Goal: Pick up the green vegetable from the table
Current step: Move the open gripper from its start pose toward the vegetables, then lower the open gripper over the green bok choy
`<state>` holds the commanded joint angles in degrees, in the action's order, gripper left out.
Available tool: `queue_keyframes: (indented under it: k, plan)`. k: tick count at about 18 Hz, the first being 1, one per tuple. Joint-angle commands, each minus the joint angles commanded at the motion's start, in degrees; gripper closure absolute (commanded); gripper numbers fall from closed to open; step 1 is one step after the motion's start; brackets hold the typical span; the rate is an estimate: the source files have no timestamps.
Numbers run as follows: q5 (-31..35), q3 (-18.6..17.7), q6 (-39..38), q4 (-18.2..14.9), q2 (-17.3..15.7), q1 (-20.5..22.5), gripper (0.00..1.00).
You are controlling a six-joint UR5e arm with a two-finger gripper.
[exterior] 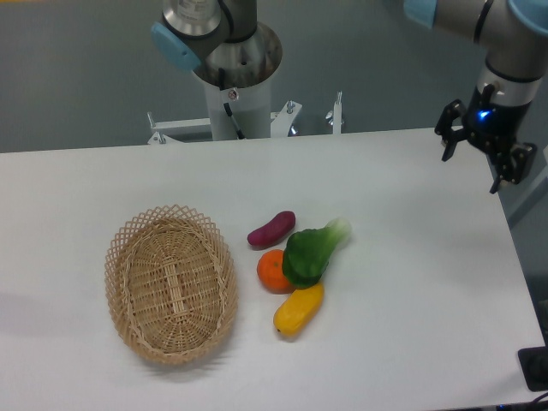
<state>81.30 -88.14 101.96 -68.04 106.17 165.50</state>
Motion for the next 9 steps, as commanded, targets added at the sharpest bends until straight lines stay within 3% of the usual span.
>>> queue_keyframes:
  k: [2, 6, 9]
  plan:
    - [0.1, -4.0, 0.0, 3.5, -0.1, -0.6, 0.00]
    - [0.0, -12.7, -1.8, 13.8, -0.2, -1.4, 0.00]
    - [0.1, -16.7, -7.5, 16.6, 0.1, -2.8, 0.00]
